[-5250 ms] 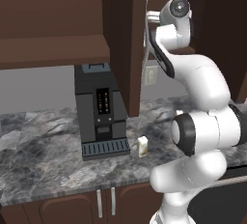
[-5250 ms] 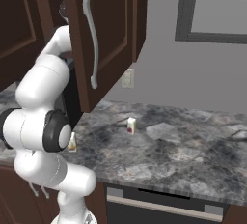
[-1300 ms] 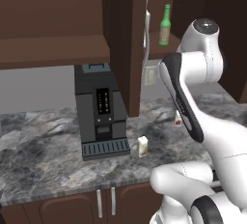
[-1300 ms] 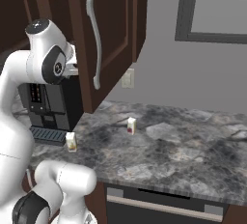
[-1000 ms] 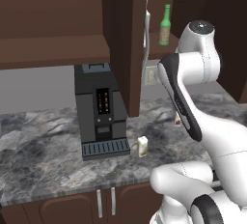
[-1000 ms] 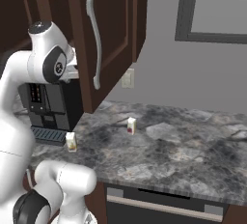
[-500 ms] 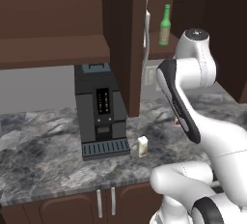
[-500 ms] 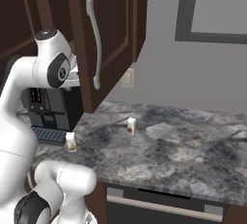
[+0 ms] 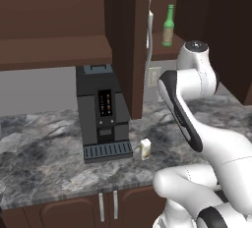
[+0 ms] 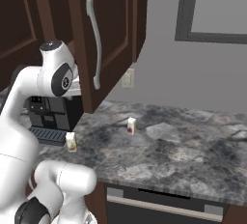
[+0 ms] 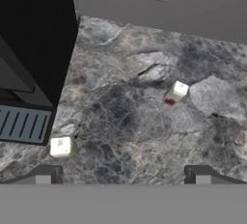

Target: Sort all alcoholic drinks to one cabinet, and non-alcoholic drinks to the other.

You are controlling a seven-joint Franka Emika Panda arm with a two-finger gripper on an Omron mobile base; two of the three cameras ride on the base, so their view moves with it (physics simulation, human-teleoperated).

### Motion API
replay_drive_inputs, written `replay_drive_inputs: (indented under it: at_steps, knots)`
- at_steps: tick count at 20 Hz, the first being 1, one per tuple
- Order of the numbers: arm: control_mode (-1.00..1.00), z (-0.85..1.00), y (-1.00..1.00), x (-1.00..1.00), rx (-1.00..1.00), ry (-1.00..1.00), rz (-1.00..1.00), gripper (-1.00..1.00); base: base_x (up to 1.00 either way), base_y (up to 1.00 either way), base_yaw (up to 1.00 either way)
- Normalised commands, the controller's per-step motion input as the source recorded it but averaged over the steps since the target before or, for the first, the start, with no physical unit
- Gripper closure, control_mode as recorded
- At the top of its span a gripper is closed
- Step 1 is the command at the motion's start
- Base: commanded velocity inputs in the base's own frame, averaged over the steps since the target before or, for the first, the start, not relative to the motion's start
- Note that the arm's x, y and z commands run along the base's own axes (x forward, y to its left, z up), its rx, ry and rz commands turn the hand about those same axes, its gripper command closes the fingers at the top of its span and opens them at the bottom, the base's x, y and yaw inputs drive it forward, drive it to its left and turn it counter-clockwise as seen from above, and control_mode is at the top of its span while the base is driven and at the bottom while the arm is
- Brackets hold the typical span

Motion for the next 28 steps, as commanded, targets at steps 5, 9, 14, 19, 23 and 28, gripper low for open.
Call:
replay_drive_inputs:
  at_steps: [5,9,14,19,23,28]
  knots:
    - [-1.00,-0.38,0.05,0.00,0.00,0.07,0.03,-1.00,0.00,0.00,0.00]
    - [-1.00,-0.29,0.08,0.00,0.01,0.09,0.04,-1.00,0.00,0.00,0.00]
    - [-1.00,-0.24,0.01,0.02,0.01,0.12,0.01,-1.00,0.00,0.00,0.00]
    - [-1.00,-0.22,-0.01,0.04,0.01,0.08,0.00,-1.00,0.00,0.00,0.00]
    - [-1.00,-0.21,-0.04,0.09,0.00,0.06,-0.01,-1.00,0.00,0.00,0.00]
    - [-1.00,-0.22,-0.07,0.14,0.00,0.05,-0.04,-1.00,0.00,0.00,0.00]
